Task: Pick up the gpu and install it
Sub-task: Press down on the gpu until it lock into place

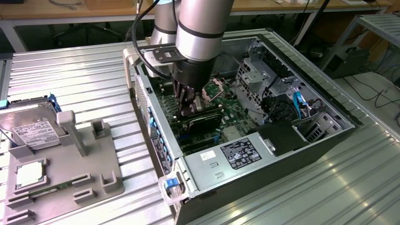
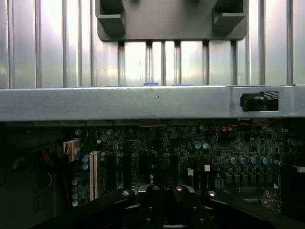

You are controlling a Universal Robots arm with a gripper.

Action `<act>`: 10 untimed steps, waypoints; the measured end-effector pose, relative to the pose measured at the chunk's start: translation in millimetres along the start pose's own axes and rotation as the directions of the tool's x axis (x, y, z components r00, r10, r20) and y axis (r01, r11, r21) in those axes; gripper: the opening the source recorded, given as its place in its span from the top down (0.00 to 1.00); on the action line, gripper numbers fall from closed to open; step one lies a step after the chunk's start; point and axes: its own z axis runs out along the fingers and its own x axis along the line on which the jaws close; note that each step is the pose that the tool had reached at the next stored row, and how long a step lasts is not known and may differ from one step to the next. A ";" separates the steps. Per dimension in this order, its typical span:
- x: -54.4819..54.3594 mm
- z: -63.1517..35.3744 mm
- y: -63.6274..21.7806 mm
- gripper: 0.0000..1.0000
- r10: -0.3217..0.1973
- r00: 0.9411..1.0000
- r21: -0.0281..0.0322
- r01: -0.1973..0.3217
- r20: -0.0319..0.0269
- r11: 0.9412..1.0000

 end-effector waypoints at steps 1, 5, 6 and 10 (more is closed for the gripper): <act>0.1 0.1 0.0 0.89 0.000 1.000 0.000 0.000 -0.003 1.000; 0.2 0.4 0.1 0.89 0.001 1.000 0.000 -0.001 -0.010 1.000; 0.2 0.4 0.1 0.89 0.001 1.000 0.000 -0.001 -0.011 1.000; 0.0 0.8 1.1 0.89 -0.004 1.000 0.045 0.004 -0.012 0.999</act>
